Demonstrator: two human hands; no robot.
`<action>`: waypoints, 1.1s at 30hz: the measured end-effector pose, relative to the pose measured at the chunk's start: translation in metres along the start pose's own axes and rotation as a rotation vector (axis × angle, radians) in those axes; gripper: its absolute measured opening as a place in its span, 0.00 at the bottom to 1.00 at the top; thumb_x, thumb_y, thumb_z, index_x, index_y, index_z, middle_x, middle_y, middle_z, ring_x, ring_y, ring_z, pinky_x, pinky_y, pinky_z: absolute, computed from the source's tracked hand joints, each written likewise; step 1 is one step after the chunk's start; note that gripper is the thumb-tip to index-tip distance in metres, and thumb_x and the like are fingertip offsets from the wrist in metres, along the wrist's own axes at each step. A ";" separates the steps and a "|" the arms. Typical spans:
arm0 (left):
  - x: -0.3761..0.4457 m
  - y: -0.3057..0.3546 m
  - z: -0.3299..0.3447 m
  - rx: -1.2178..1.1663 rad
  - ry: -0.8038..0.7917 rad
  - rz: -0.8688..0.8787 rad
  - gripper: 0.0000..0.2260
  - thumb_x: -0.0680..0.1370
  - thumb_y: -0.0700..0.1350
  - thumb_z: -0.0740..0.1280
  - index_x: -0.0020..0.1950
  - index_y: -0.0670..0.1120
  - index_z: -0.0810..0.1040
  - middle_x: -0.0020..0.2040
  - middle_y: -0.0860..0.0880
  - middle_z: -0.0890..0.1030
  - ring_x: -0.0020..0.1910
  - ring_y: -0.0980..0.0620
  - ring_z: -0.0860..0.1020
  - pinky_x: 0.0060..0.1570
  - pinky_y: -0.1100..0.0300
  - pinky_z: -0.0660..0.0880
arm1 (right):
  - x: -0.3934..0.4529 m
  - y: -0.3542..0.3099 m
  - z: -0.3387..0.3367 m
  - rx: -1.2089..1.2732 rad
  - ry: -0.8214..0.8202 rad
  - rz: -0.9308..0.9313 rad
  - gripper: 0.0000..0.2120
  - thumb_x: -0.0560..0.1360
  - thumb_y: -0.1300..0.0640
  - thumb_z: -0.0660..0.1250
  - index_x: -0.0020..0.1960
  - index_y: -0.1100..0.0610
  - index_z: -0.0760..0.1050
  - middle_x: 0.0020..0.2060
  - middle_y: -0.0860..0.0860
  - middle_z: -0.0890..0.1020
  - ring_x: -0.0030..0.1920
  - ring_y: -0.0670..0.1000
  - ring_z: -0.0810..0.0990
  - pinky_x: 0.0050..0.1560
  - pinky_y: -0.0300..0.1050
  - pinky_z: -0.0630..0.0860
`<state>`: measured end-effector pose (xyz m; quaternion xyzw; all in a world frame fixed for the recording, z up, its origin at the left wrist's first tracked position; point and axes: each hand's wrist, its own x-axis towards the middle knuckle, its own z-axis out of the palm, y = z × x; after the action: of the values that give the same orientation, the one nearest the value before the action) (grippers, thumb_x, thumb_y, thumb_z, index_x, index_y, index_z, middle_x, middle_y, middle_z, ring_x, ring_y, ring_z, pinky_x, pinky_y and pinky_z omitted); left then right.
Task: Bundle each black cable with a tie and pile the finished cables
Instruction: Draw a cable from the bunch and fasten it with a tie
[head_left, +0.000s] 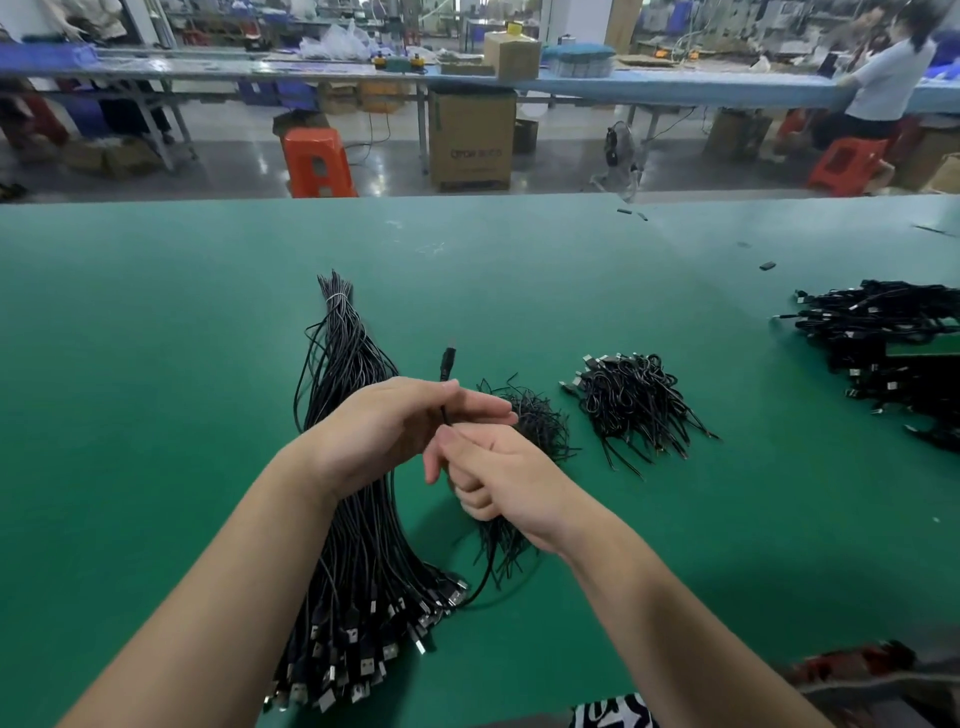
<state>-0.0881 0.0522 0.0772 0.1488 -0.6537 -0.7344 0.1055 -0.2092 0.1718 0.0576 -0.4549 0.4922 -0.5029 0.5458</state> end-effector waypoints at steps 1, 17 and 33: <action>0.000 0.000 -0.001 -0.041 -0.019 -0.001 0.21 0.81 0.50 0.56 0.63 0.40 0.82 0.65 0.40 0.80 0.62 0.42 0.80 0.62 0.54 0.75 | 0.000 0.000 -0.001 0.051 0.000 -0.005 0.20 0.84 0.47 0.57 0.38 0.51 0.78 0.25 0.45 0.60 0.25 0.46 0.55 0.26 0.38 0.55; -0.017 0.020 0.006 -0.339 -0.209 0.086 0.21 0.82 0.47 0.54 0.44 0.39 0.83 0.30 0.42 0.81 0.14 0.55 0.65 0.17 0.71 0.61 | 0.003 0.029 -0.007 0.930 -0.220 0.135 0.17 0.82 0.50 0.60 0.35 0.52 0.71 0.24 0.44 0.61 0.23 0.44 0.55 0.22 0.36 0.53; 0.016 -0.018 0.034 -0.260 0.795 0.120 0.19 0.87 0.48 0.52 0.52 0.38 0.78 0.43 0.43 0.86 0.46 0.44 0.86 0.42 0.58 0.82 | 0.007 0.043 0.018 0.729 0.006 0.149 0.17 0.80 0.48 0.61 0.34 0.51 0.70 0.24 0.45 0.59 0.22 0.43 0.54 0.22 0.35 0.54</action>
<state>-0.1145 0.0800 0.0617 0.3678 -0.4715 -0.6887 0.4101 -0.1871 0.1679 0.0157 -0.1922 0.3143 -0.6054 0.7055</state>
